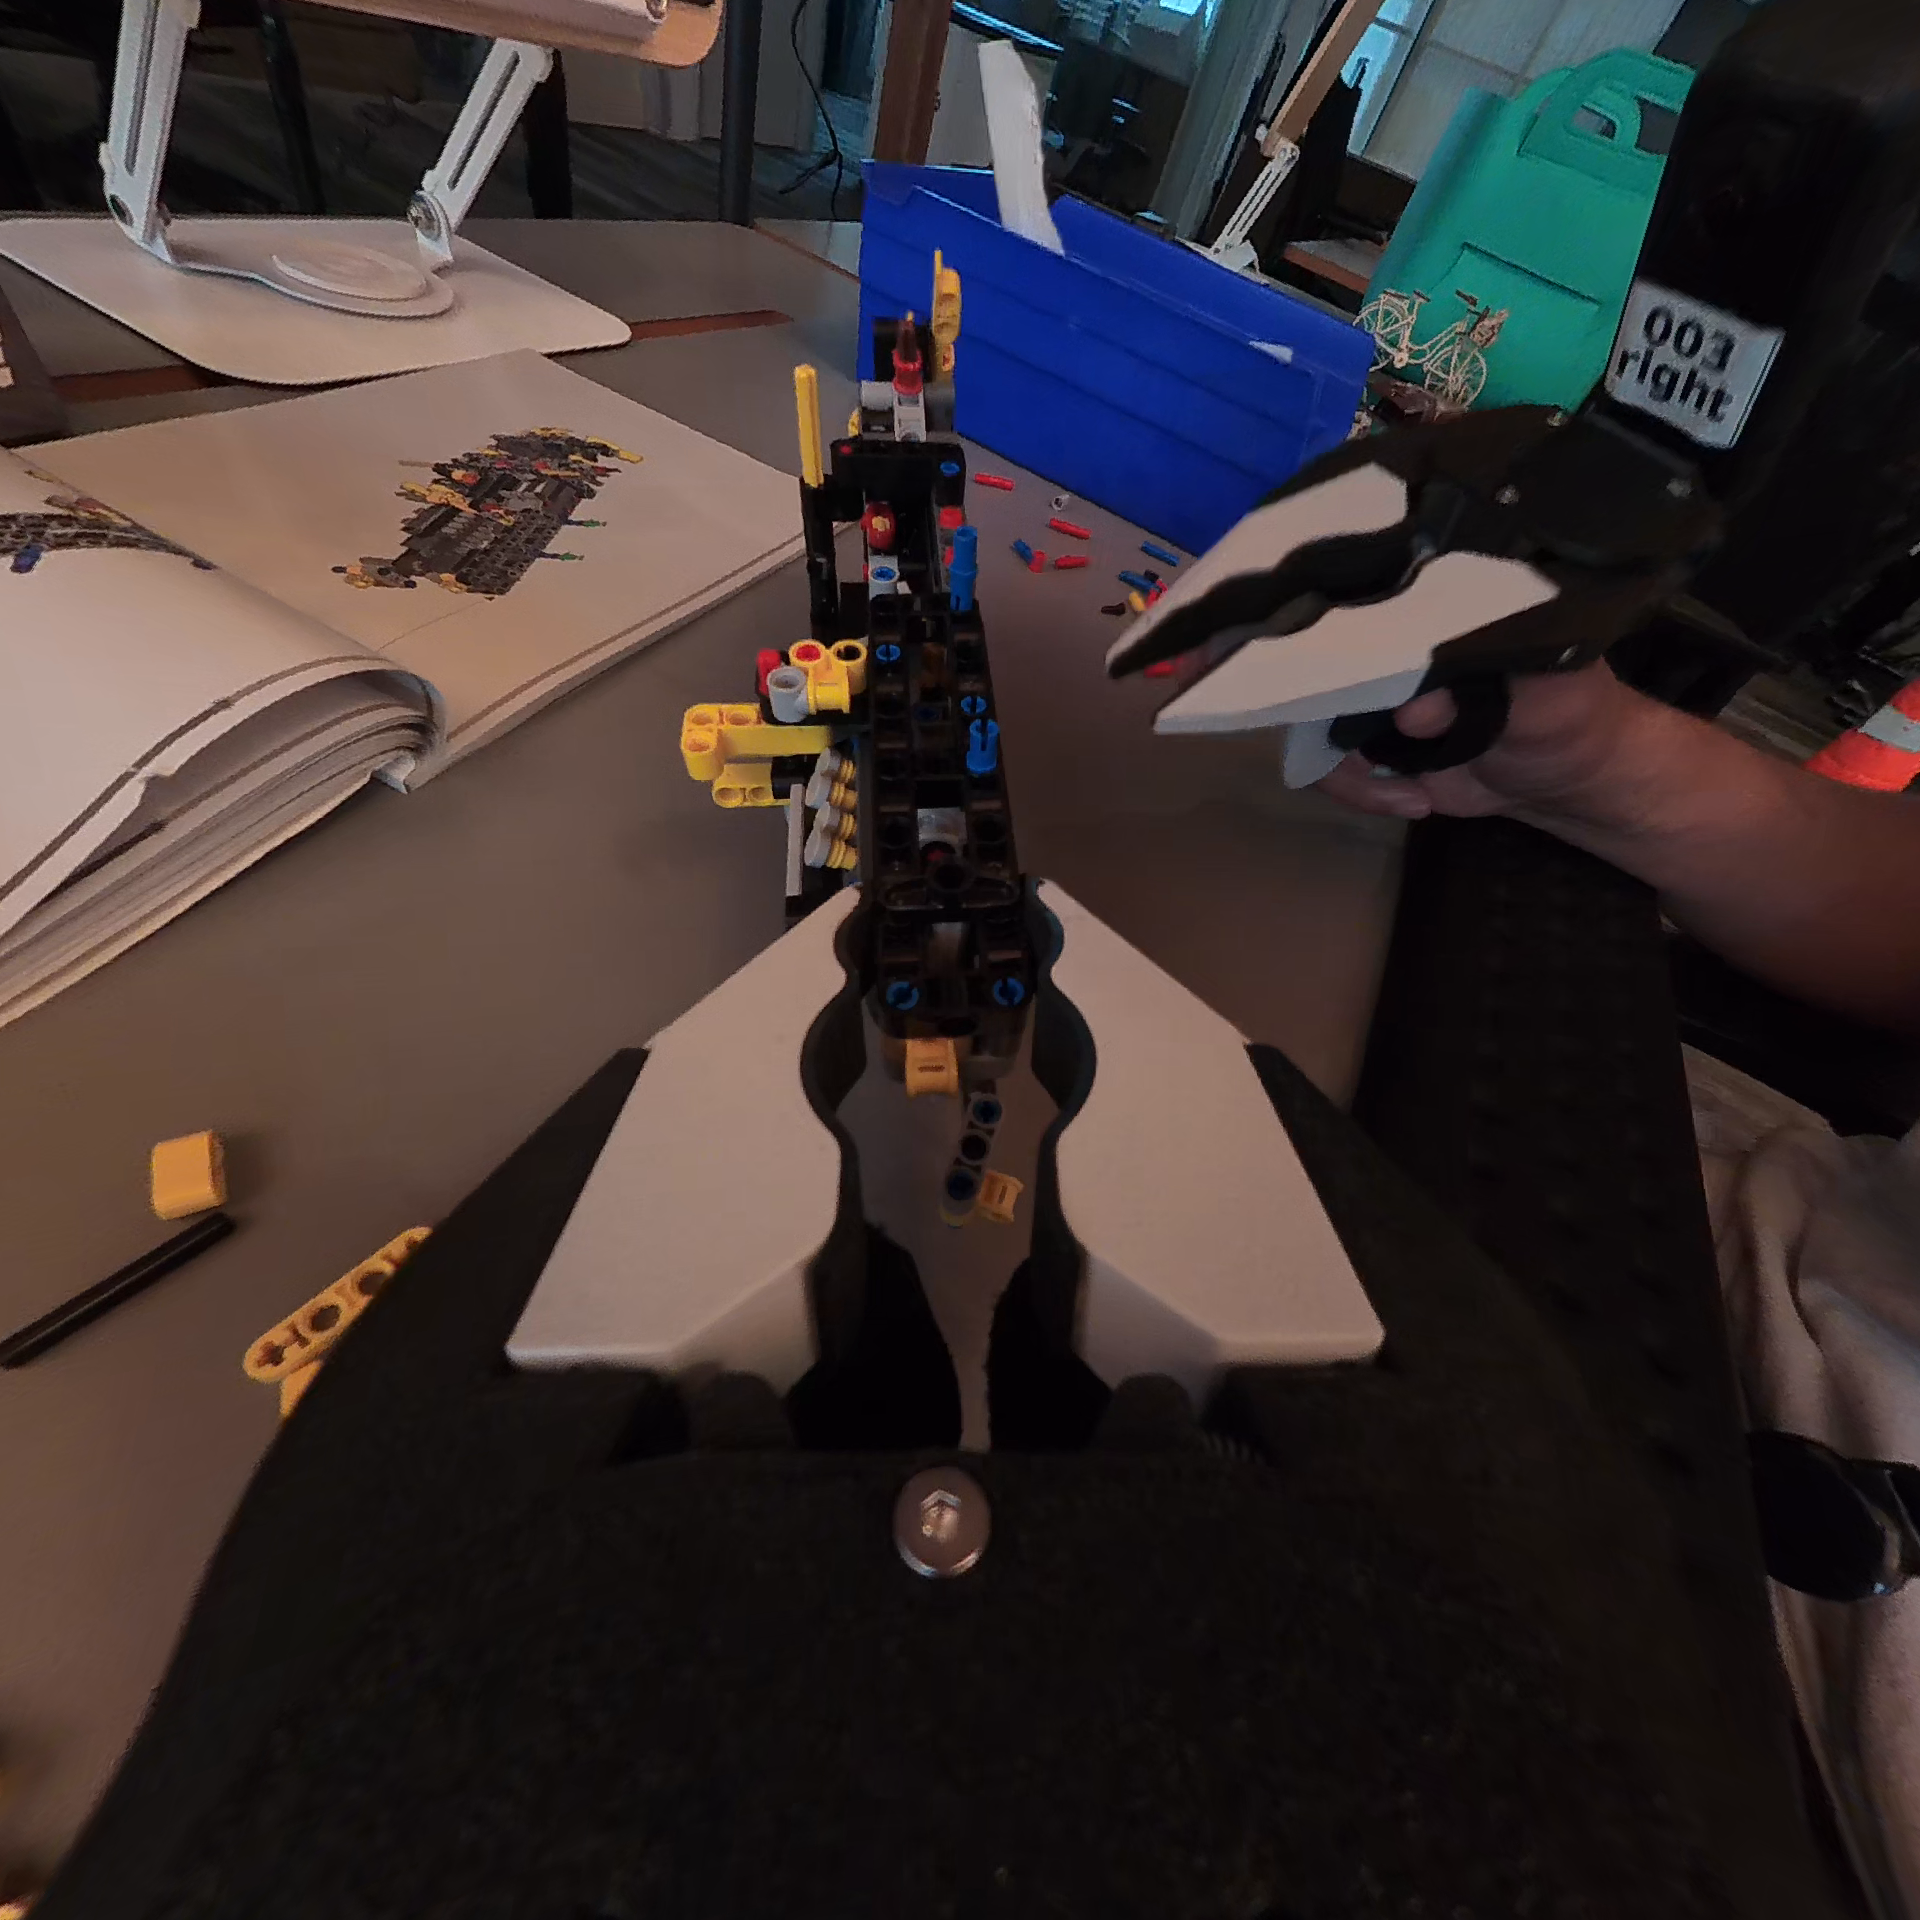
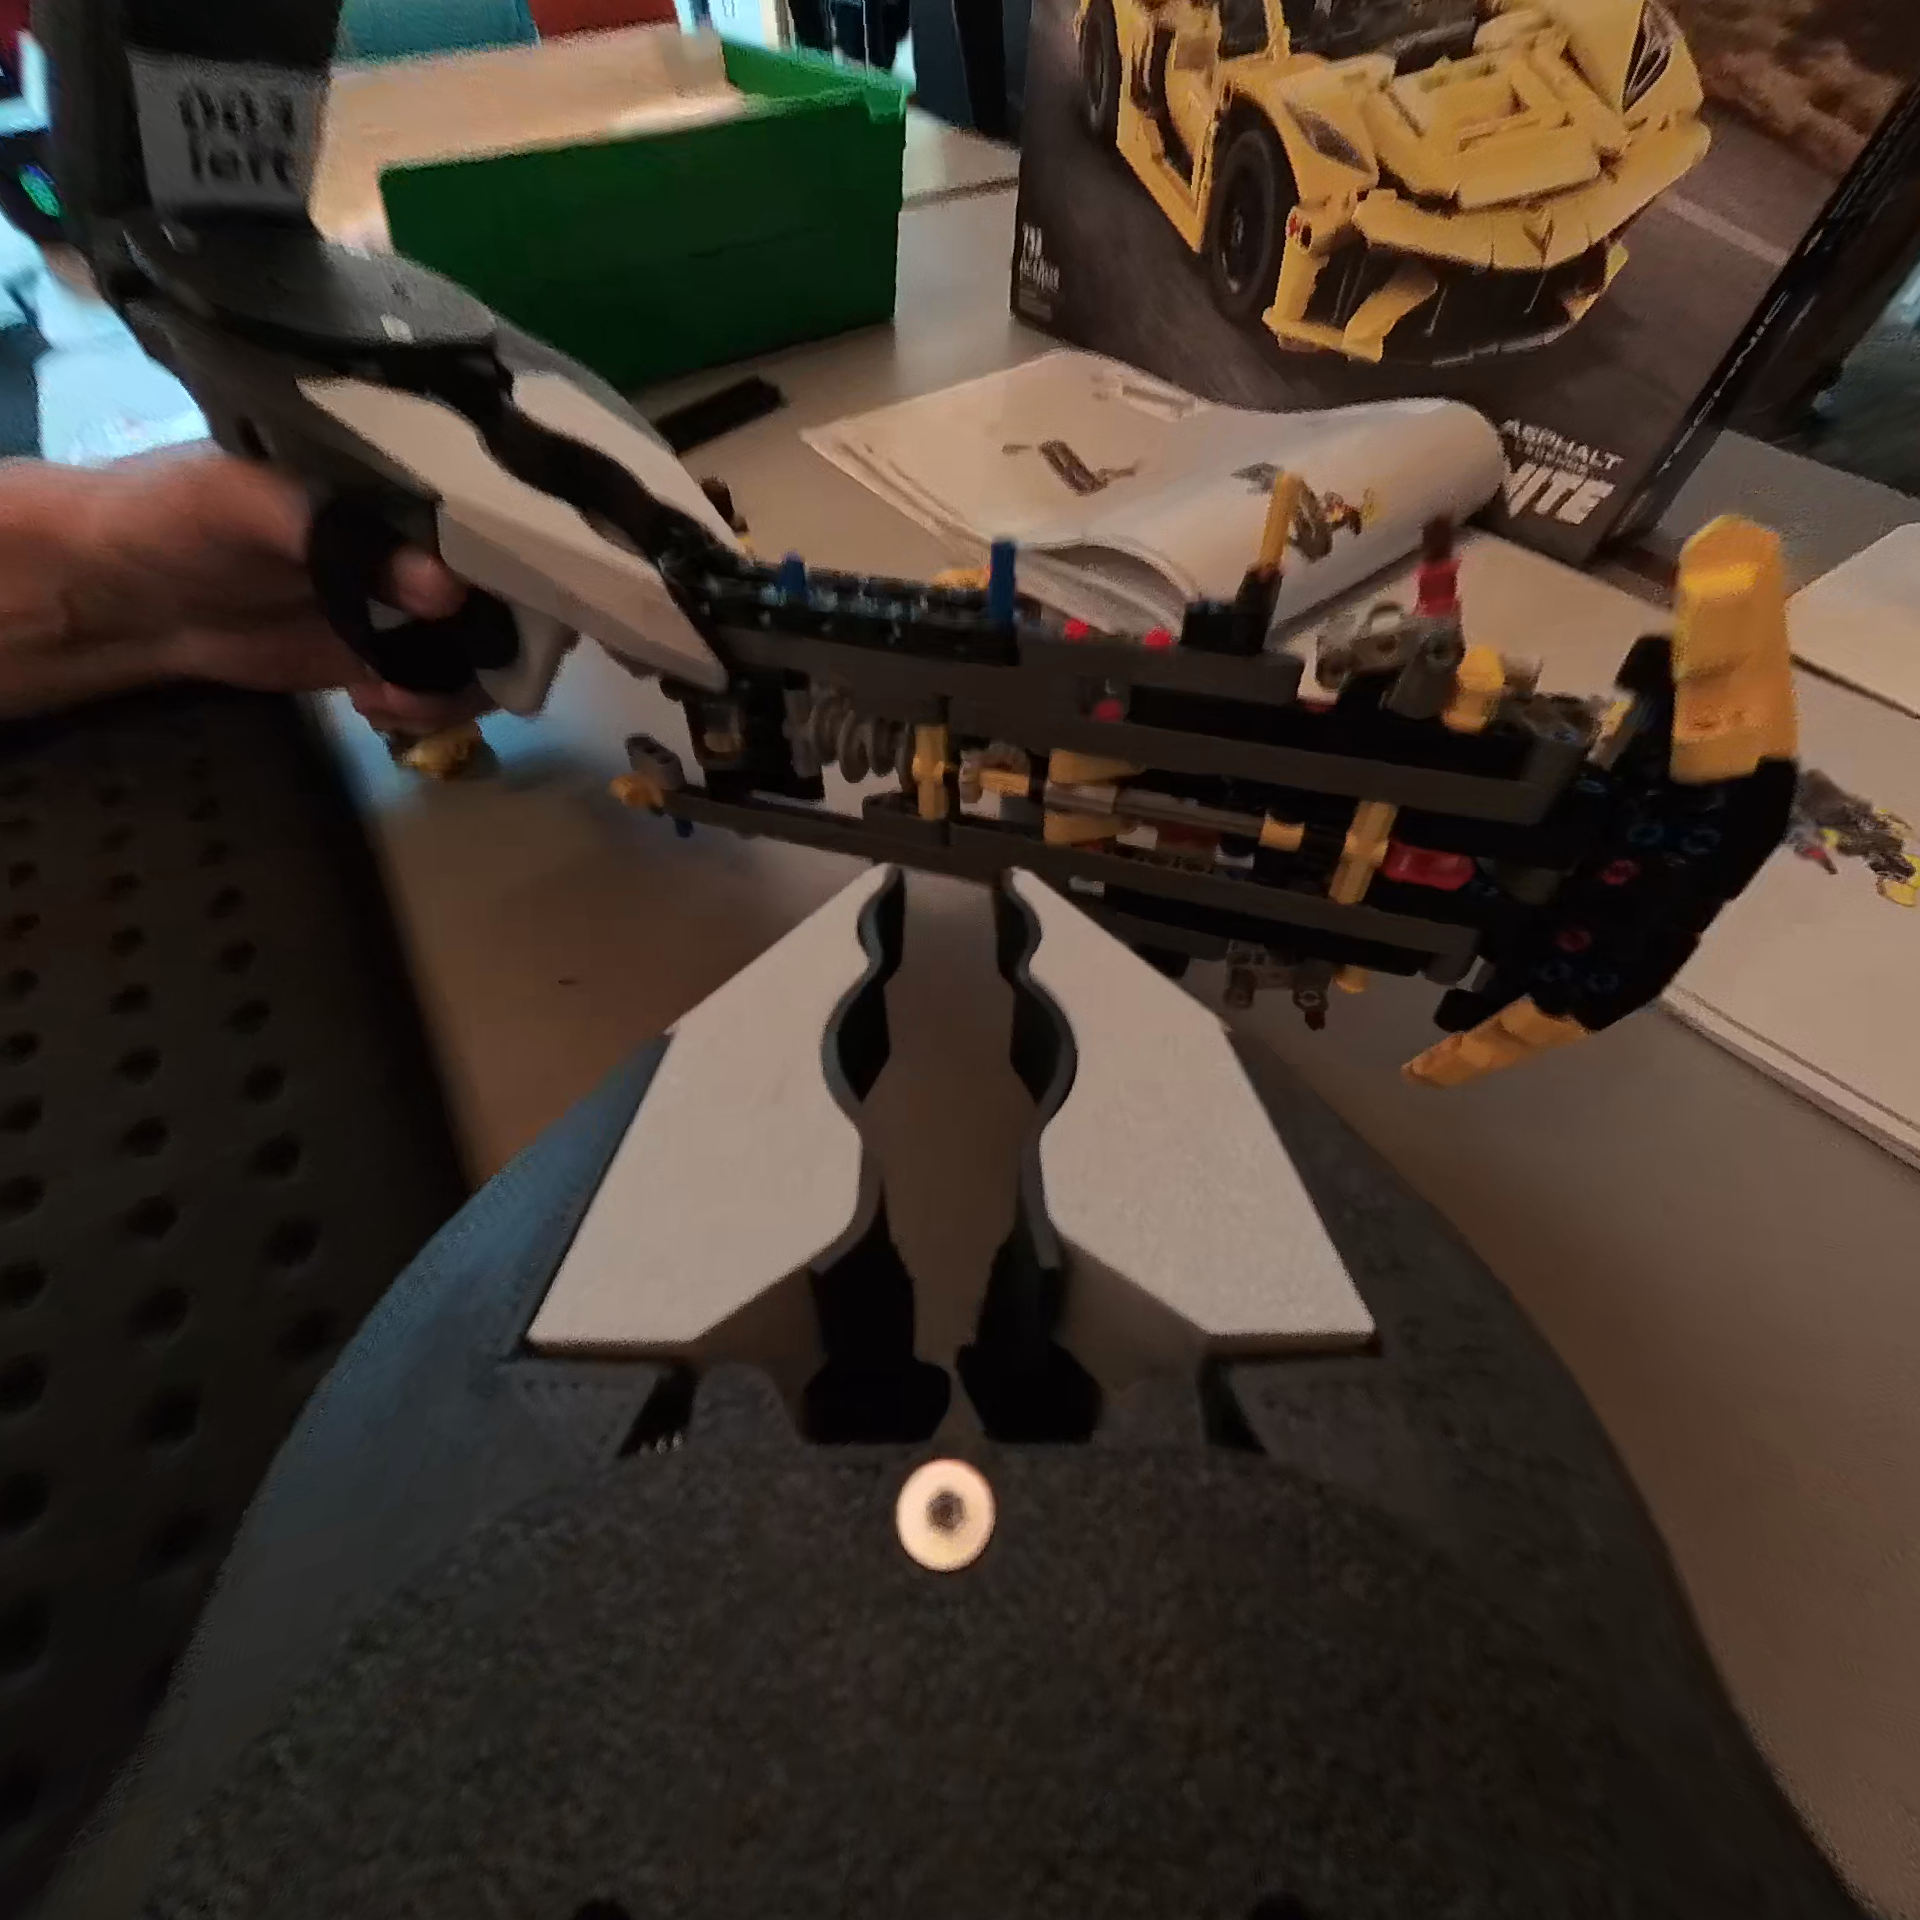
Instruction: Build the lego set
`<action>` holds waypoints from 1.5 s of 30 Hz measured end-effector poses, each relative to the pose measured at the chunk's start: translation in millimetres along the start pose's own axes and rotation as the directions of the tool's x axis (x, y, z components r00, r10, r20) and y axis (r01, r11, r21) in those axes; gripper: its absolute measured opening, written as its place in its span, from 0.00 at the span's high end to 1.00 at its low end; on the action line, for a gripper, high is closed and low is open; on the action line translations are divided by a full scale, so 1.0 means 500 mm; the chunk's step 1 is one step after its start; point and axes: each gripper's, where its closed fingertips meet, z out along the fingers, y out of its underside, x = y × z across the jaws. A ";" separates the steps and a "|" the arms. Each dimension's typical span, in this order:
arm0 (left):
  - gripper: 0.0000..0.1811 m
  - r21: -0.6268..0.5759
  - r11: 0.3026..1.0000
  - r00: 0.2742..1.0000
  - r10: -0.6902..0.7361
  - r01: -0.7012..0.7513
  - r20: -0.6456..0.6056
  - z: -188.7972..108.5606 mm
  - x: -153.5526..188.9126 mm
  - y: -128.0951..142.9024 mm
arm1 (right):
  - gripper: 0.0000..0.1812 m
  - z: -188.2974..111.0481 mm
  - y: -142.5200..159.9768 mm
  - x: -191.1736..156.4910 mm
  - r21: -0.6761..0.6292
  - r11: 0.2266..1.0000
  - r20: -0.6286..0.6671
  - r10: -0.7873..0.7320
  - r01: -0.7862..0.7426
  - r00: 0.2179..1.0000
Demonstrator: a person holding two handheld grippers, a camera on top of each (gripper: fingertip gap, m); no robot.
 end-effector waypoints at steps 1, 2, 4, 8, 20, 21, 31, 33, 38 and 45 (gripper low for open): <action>0.85 -0.002 1.000 1.000 0.021 -0.021 0.002 0.001 0.003 0.001 | 0.89 -0.004 -0.017 -0.002 0.037 0.999 0.008 0.010 -0.010 1.000; 0.85 -0.007 0.999 0.999 0.042 -0.042 0.000 0.001 0.008 0.002 | 0.89 -0.007 -0.035 -0.006 0.070 0.998 0.018 0.000 -0.001 1.000; 0.85 -0.006 1.000 0.999 0.028 -0.028 -0.034 0.001 0.020 0.000 | 0.81 -0.007 -0.049 -0.016 0.058 0.989 0.001 -0.134 0.134 0.991; 0.84 0.028 0.986 0.978 -0.158 0.163 -0.139 -0.008 0.023 -0.019 | 0.75 0.002 -0.071 -0.018 -0.114 0.823 -0.084 -0.566 0.556 0.820; 0.85 0.047 0.904 0.885 -0.405 0.426 -0.232 -0.026 -0.011 -0.032 | 0.72 0.085 -0.078 0.012 -0.238 0.447 0.219 -0.840 0.862 0.496; 0.85 0.046 0.901 0.882 -0.410 0.431 -0.233 -0.026 -0.012 -0.031 | 0.72 0.090 -0.075 0.012 -0.242 0.436 0.229 -0.842 0.866 0.488; 0.85 0.115 0.983 0.981 -0.129 0.146 -0.142 -0.037 0.017 -0.052 | 0.77 0.087 -0.078 0.002 -0.226 0.304 0.138 -0.930 0.926 0.340; 0.85 0.111 0.987 0.986 -0.099 0.114 -0.136 -0.033 0.026 -0.054 | 0.77 0.078 -0.078 0.002 -0.236 0.302 0.085 -0.940 0.924 0.329; 0.84 0.103 0.992 0.985 -0.056 0.073 -0.162 -0.011 0.029 -0.097 | 0.77 0.054 -0.101 0.035 -0.277 0.276 -0.035 -0.960 0.920 0.277; 0.85 0.064 0.997 0.983 0.062 -0.051 -0.173 0.038 0.010 -0.227 | 0.78 0.022 -0.182 0.130 -0.354 0.340 -0.098 -0.940 0.871 0.327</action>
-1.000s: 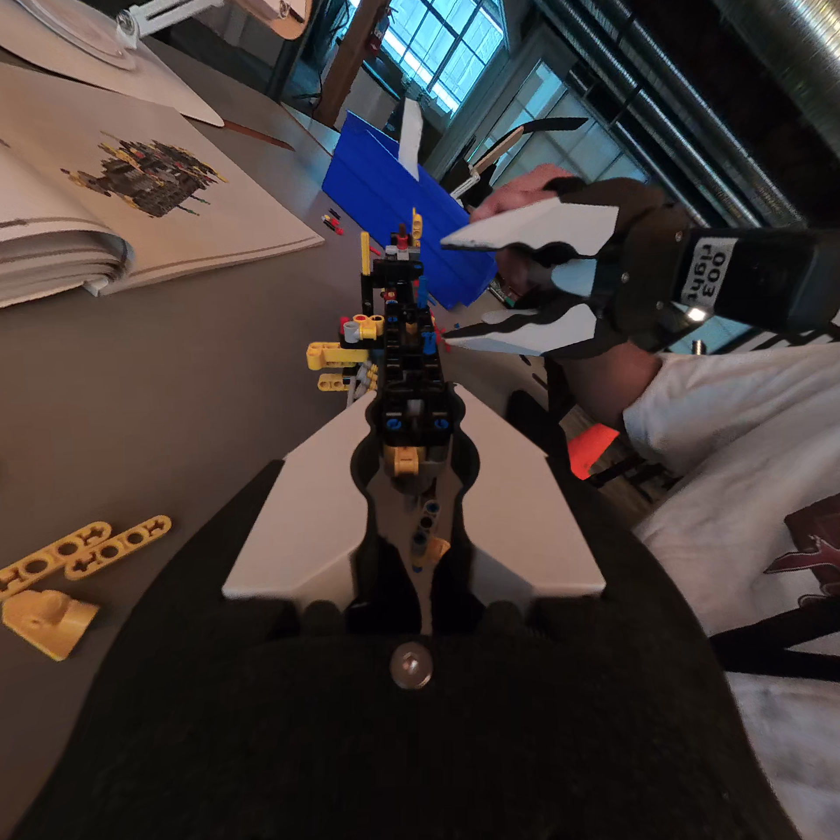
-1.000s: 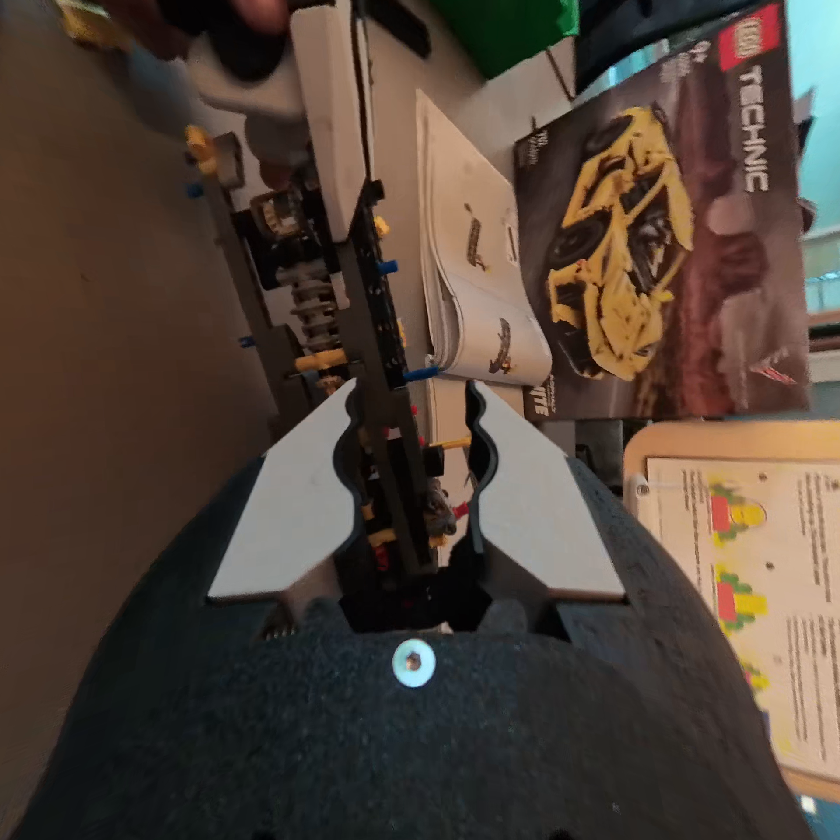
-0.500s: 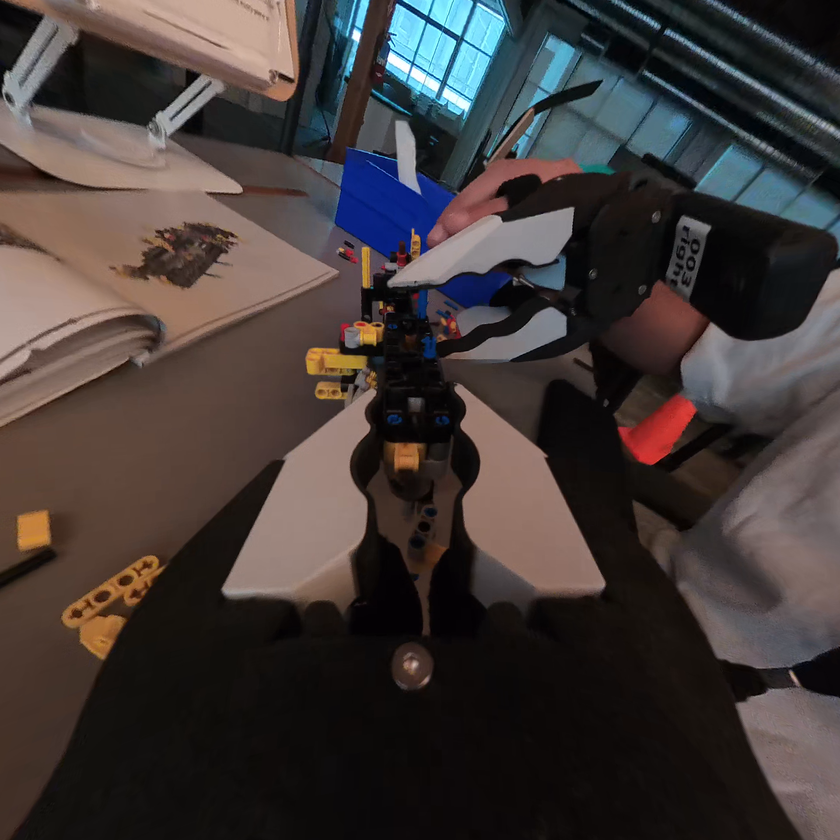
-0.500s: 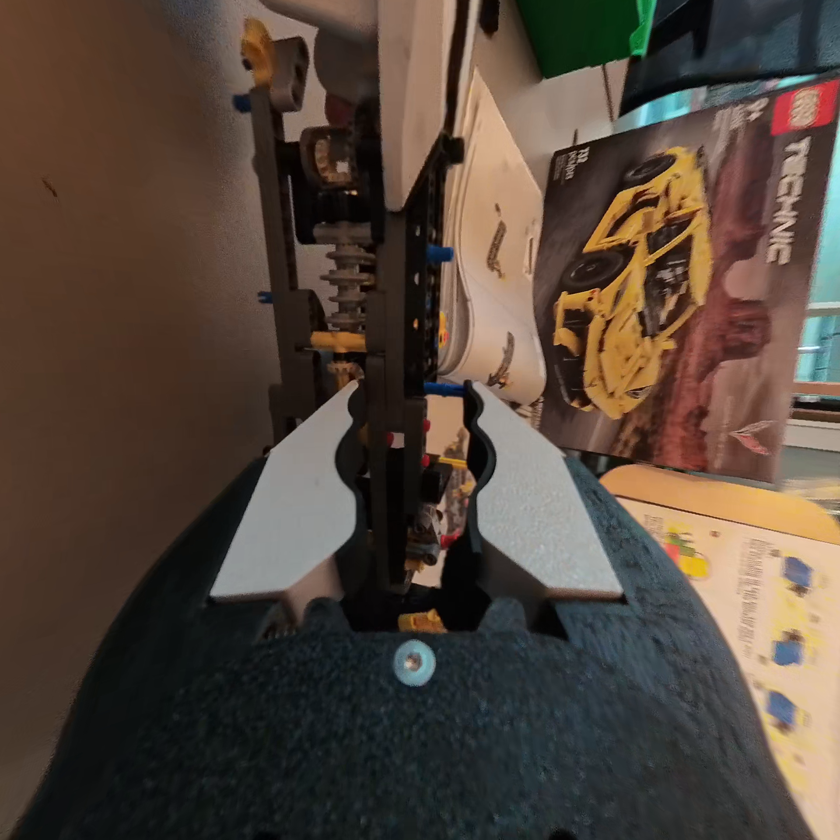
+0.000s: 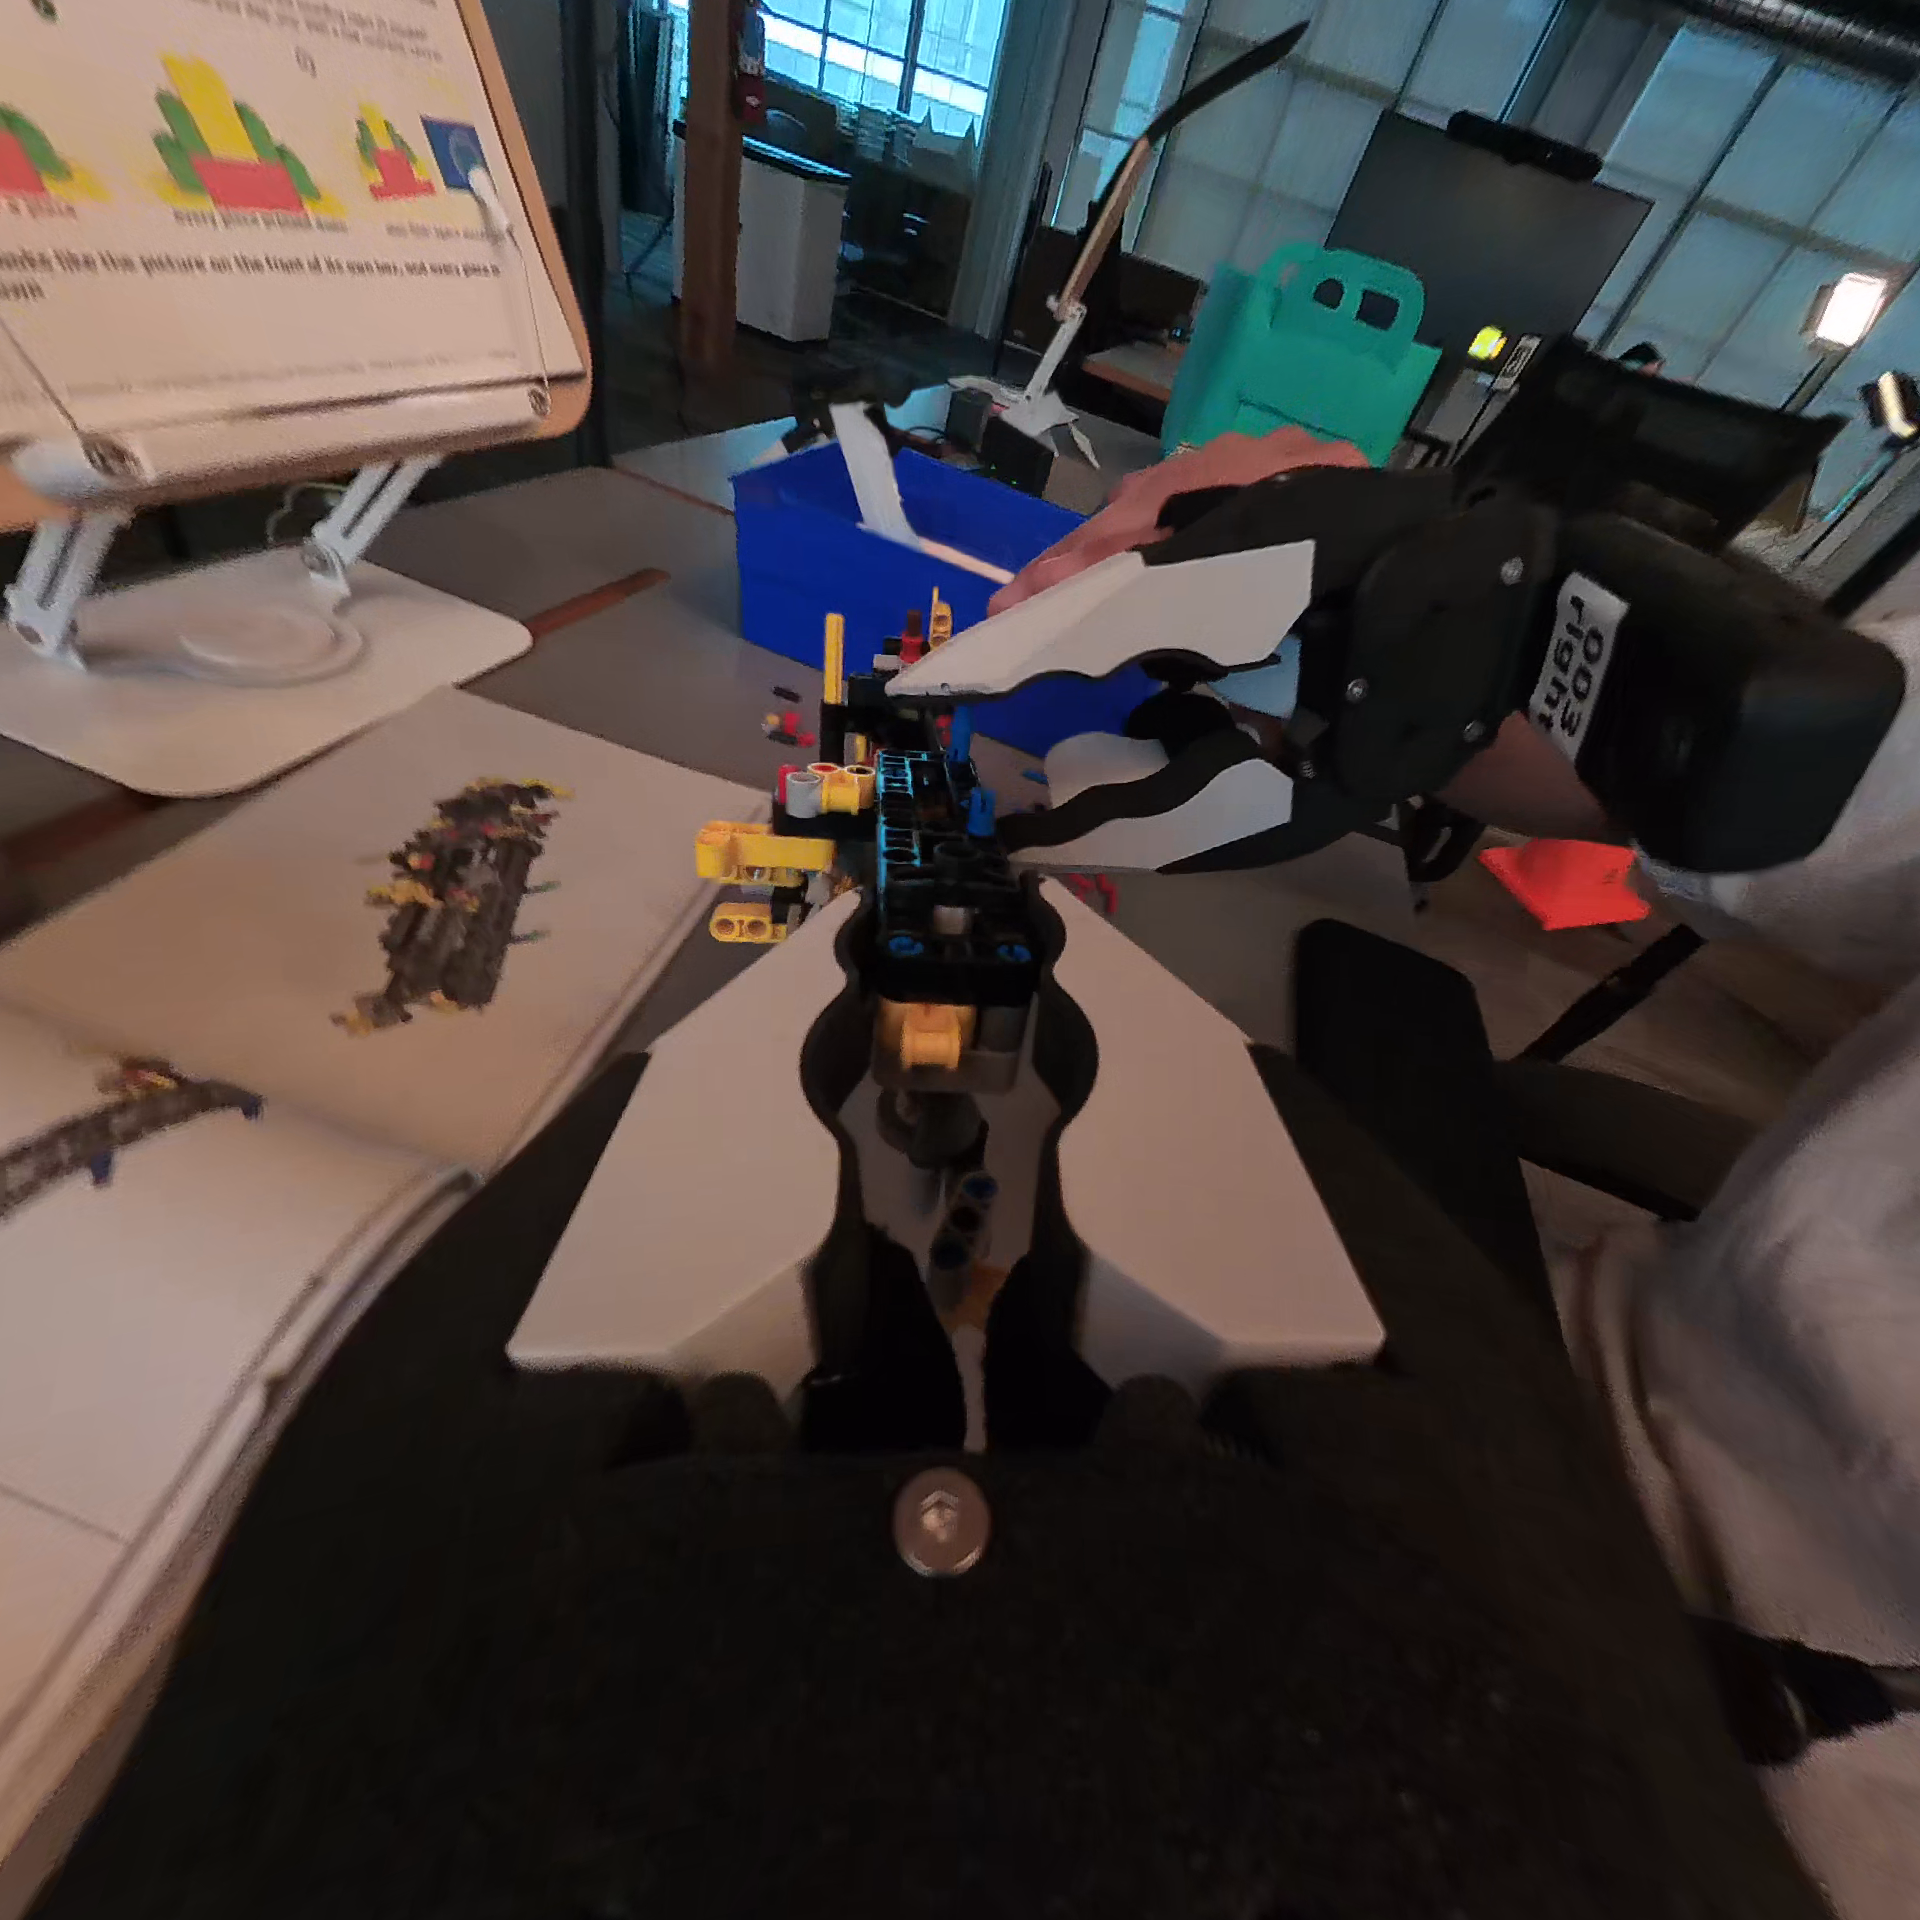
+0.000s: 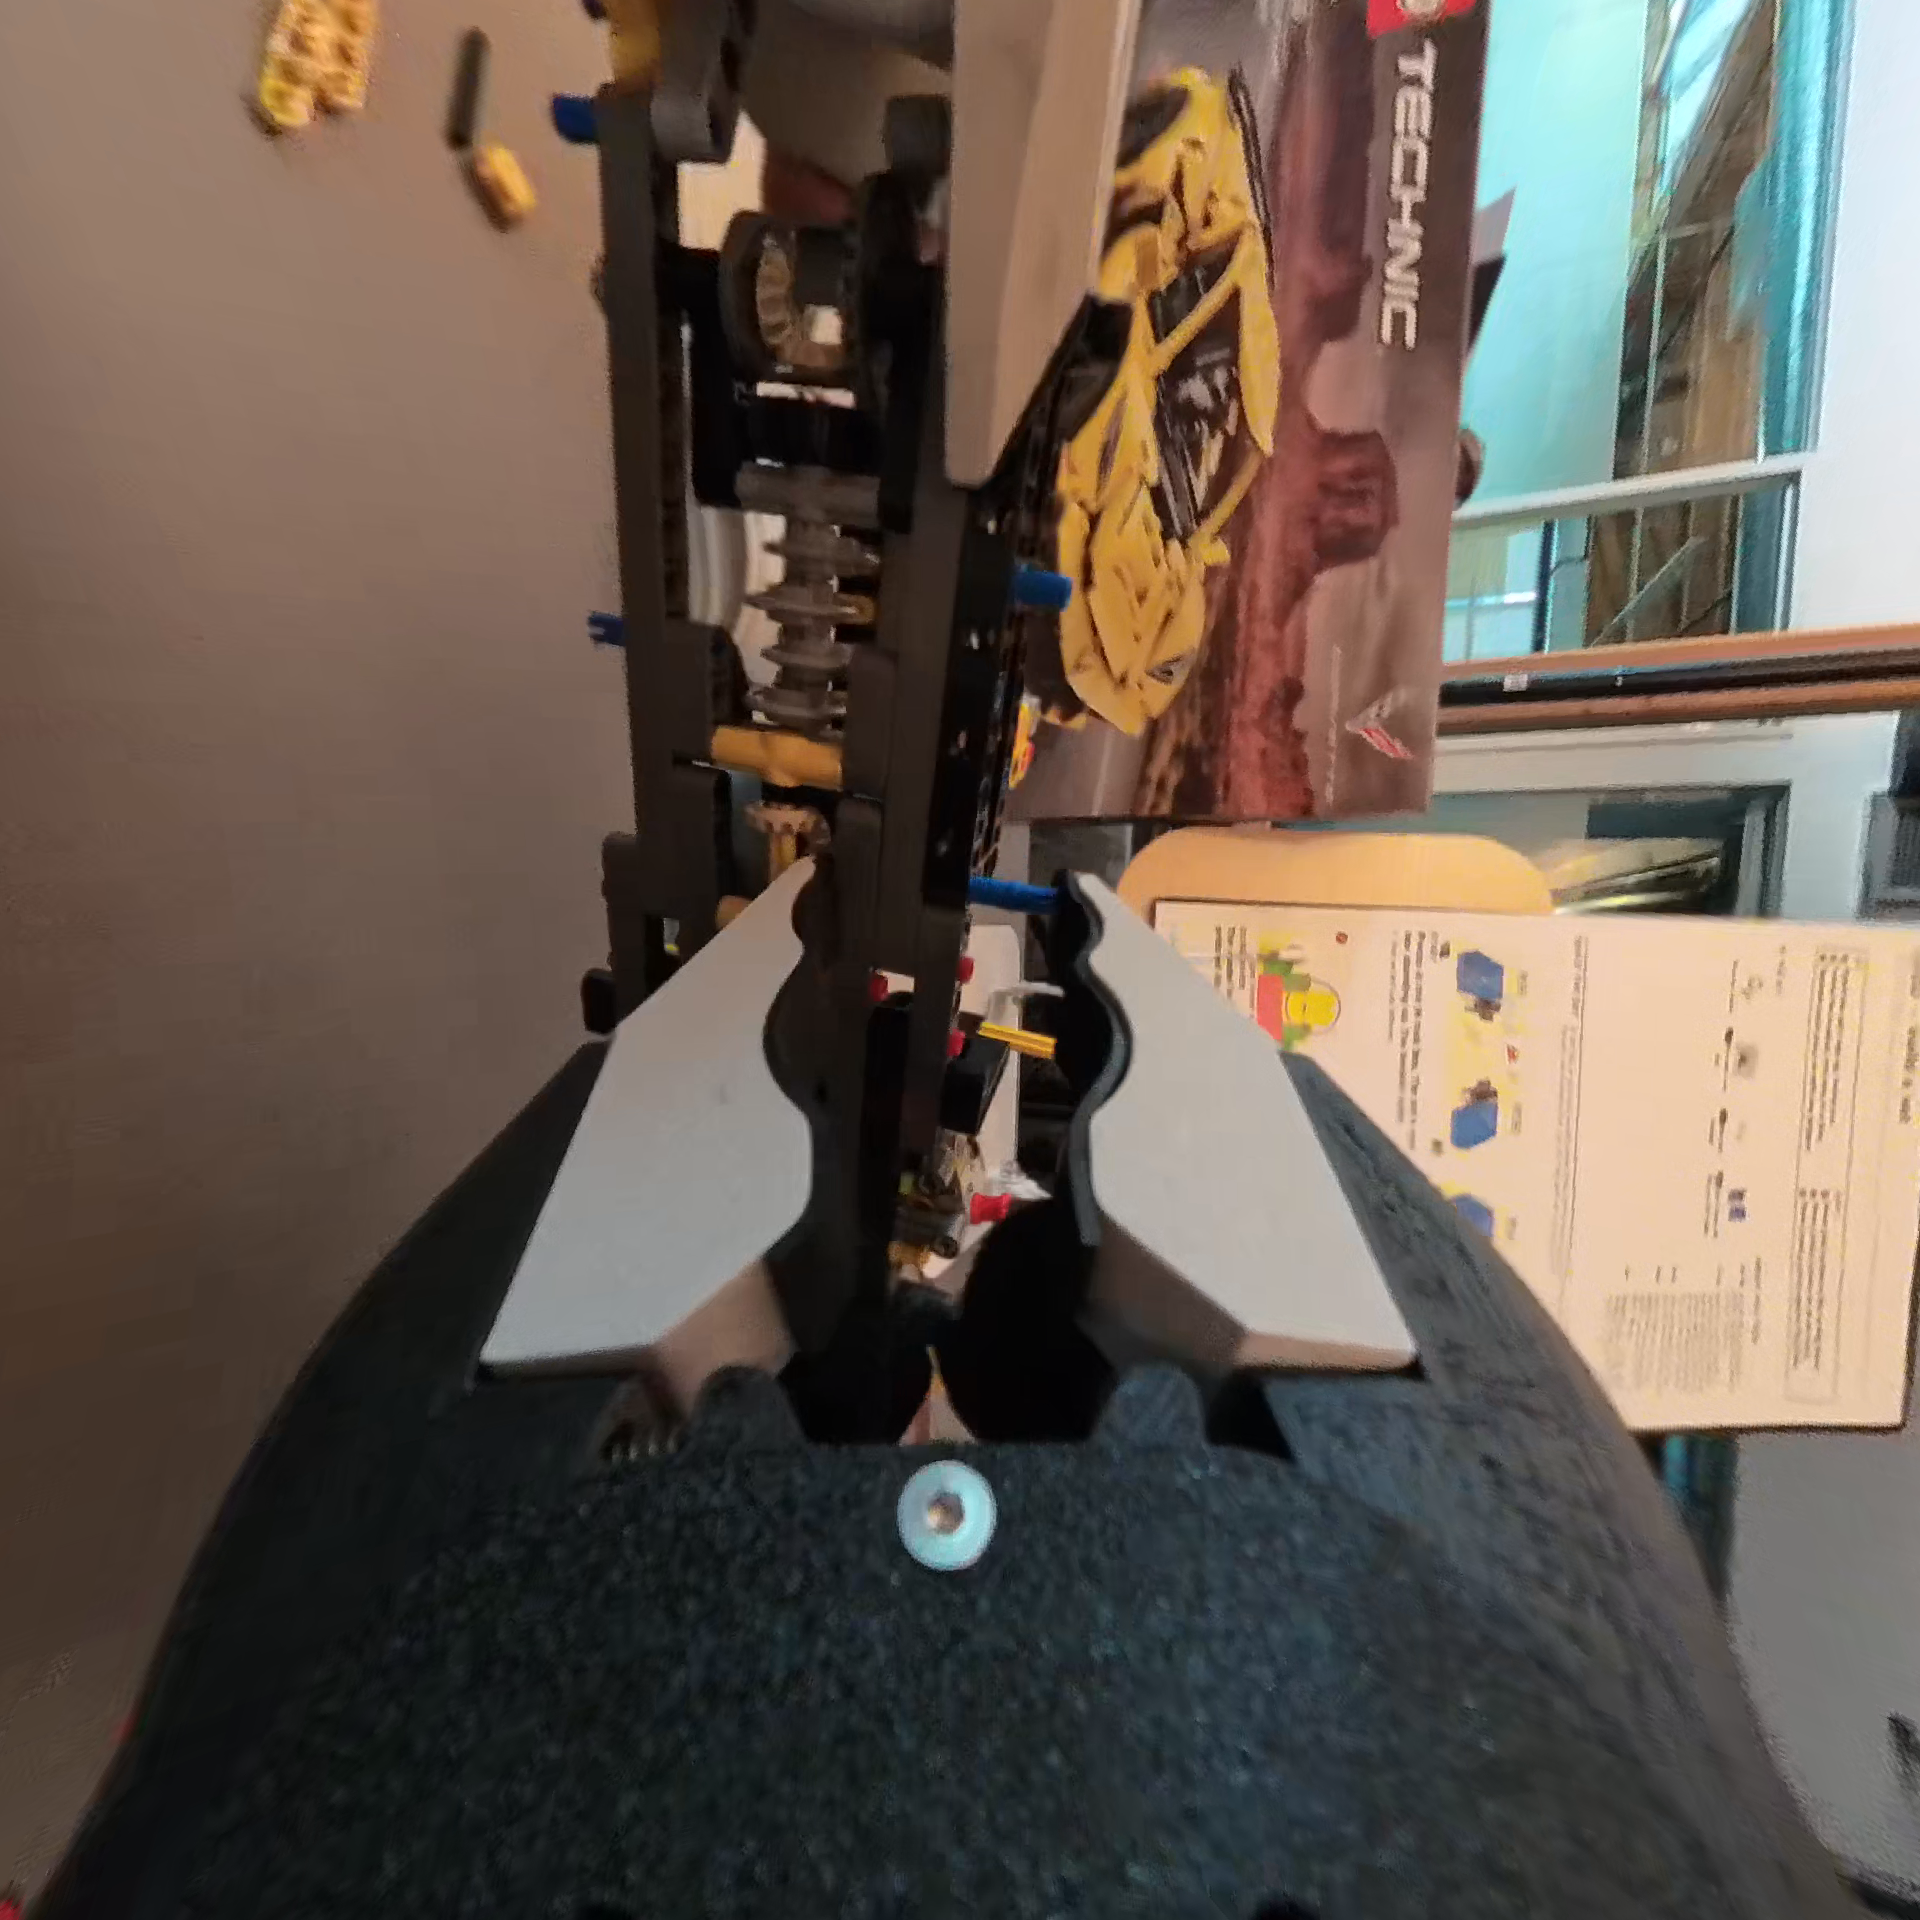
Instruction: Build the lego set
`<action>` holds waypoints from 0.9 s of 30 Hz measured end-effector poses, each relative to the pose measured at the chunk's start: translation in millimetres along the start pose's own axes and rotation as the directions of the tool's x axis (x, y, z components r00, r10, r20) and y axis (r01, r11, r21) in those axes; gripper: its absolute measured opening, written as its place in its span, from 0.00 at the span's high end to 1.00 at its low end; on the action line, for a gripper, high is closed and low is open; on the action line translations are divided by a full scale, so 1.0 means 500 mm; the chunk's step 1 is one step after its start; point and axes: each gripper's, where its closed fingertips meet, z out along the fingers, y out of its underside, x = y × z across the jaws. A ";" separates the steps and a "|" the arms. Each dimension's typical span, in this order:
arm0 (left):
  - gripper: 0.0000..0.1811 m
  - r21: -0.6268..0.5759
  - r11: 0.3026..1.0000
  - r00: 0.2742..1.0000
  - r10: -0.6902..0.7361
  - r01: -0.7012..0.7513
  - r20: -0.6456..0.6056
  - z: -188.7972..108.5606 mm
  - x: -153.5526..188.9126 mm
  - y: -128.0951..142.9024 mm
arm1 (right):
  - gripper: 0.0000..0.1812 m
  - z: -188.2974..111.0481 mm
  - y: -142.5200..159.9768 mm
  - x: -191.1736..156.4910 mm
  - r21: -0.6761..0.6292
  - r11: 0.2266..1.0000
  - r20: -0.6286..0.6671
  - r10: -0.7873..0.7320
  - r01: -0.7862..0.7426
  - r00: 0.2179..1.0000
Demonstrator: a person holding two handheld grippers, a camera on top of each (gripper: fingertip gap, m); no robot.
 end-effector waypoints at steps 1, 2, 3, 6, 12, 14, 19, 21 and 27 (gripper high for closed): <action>0.85 0.003 1.000 1.000 0.011 -0.011 0.008 0.007 -0.004 -0.016 | 0.78 0.000 0.009 0.015 0.014 0.998 -0.003 0.065 -0.065 0.998; 0.84 0.015 1.000 1.000 0.009 -0.009 0.010 0.013 -0.006 -0.034 | 0.78 -0.001 0.016 0.030 0.051 0.987 0.001 0.150 -0.150 0.989; 0.84 0.029 1.000 1.000 0.004 -0.004 0.004 0.019 -0.008 -0.052 | 0.79 -0.002 0.023 0.045 0.087 0.974 -0.004 0.211 -0.209 0.978; 0.84 0.078 0.997 1.000 0.021 -0.022 0.019 0.036 -0.014 -0.098 | 0.78 -0.001 0.035 0.068 0.115 0.935 -0.026 0.340 -0.335 0.940; 0.81 0.107 0.994 0.999 0.030 -0.033 0.031 0.034 -0.028 -0.125 | 0.79 0.009 0.040 0.081 0.151 0.870 -0.053 0.481 -0.469 0.875; 0.77 0.153 0.987 0.998 0.042 -0.048 0.042 0.011 -0.037 -0.135 | 0.79 0.010 0.039 0.082 0.177 0.829 -0.031 0.543 -0.530 0.839; 0.69 0.324 0.946 0.997 -0.001 -0.023 0.073 -0.076 -0.077 -0.139 | 0.78 0.019 0.055 0.091 0.204 0.705 0.005 0.693 -0.679 0.721; 0.68 0.306 0.952 0.996 -0.010 -0.019 0.093 -0.067 -0.093 -0.098 | 0.78 0.024 0.055 0.094 0.224 0.638 0.024 0.752 -0.737 0.659; 0.63 0.240 0.970 0.999 0.027 -0.034 0.032 0.027 -0.062 -0.022 | 0.78 0.035 0.038 0.077 0.227 0.486 0.120 0.846 -0.844 0.520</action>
